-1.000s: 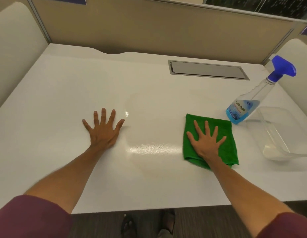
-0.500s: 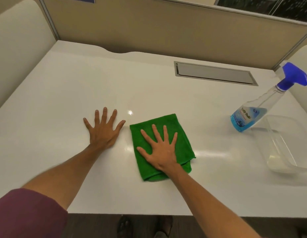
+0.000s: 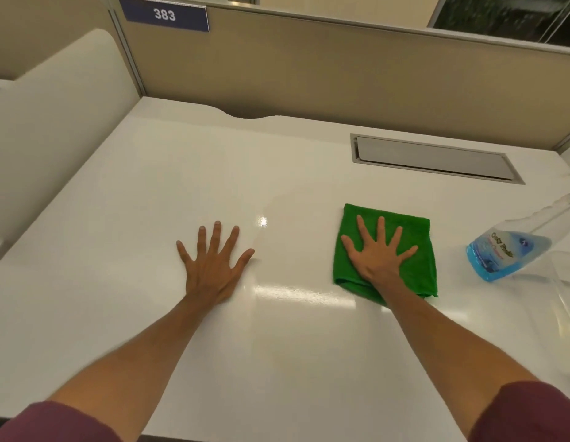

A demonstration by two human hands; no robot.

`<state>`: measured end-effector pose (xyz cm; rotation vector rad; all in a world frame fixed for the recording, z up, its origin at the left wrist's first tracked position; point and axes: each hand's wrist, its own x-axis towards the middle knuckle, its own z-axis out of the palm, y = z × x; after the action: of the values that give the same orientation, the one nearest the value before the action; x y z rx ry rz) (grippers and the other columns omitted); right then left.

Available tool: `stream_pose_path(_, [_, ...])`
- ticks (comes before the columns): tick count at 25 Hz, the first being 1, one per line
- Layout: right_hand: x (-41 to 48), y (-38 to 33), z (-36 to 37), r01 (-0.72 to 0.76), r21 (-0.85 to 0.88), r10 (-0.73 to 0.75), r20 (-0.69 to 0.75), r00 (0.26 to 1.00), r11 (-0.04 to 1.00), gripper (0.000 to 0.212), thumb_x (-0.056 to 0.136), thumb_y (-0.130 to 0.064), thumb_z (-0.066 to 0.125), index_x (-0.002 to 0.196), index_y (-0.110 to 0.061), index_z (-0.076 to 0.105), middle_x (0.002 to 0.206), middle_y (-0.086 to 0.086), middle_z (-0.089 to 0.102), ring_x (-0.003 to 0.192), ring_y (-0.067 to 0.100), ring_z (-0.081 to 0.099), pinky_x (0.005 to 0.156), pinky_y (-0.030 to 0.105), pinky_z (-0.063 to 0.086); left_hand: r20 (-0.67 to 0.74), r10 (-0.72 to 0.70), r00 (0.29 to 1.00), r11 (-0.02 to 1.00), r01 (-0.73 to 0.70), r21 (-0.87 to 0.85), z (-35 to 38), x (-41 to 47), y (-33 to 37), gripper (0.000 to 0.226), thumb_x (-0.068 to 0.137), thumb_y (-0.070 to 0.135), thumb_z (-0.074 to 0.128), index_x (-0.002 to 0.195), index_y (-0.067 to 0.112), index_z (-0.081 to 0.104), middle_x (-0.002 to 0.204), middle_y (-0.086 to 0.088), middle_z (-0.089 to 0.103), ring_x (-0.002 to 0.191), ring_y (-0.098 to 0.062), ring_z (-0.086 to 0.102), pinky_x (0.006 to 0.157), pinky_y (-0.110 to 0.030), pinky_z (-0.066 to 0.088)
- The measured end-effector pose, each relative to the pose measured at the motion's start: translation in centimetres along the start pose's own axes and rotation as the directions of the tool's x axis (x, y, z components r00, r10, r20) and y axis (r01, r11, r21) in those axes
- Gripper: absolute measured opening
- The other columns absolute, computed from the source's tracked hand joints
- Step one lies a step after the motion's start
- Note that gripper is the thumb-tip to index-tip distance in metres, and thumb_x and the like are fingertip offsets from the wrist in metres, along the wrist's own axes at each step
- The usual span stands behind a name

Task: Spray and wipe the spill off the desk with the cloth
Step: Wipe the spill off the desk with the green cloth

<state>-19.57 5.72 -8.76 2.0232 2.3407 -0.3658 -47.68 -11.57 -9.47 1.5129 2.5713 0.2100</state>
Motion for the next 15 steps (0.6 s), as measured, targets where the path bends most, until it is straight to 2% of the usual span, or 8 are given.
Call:
stream_pose_path(5, [1.3, -7.3, 1.5, 0.263, -0.055, -0.263, 0.012, 0.965, 0.963, 0.073, 0.077, -0.085, 0.007, 0.144, -0.057, -0.005, 0.164, -0.002, -0.006, 0.146, 0.041, -0.014, 0.101, 0.075, -0.017, -0.011, -0.017, 1.000, 1.000, 0.017, 0.011, 0.0, 0.0, 0.0, 0.069, 0.087, 0.074, 0.007, 0.150, 0.048, -0.003, 0.164, 0.008, -0.003, 0.151, -0.022, -0.007, 0.115, -0.065, -0.006])
stream_pose_path(11, [5.3, -9.4, 1.1, 0.217, -0.027, -0.216, 0.006, 0.976, 0.976, 0.074, 0.077, -0.084, 0.005, 0.145, -0.056, -0.004, 0.164, 0.000, -0.006, 0.146, 0.042, -0.014, 0.102, 0.079, -0.011, -0.019, -0.028, 0.999, 0.999, 0.029, 0.042, 0.3, 0.4, 0.0, 0.070, 0.084, 0.077, 0.000, 0.148, 0.050, -0.009, 0.163, 0.010, -0.008, 0.150, -0.021, -0.011, 0.115, -0.065, -0.006])
stream_pose_path(15, [4.0, -13.6, 1.7, 0.343, -0.037, -0.342, 0.033, 0.939, 0.938, 0.072, 0.080, -0.081, 0.008, 0.146, -0.054, -0.001, 0.164, 0.001, -0.005, 0.145, 0.043, -0.015, 0.101, 0.078, -0.013, -0.023, -0.008, 1.000, 0.998, 0.010, 0.057, 0.3, 0.4, -0.2, 0.074, 0.080, 0.077, -0.008, 0.148, 0.048, -0.010, 0.163, 0.009, -0.007, 0.151, -0.022, -0.009, 0.115, -0.066, -0.005])
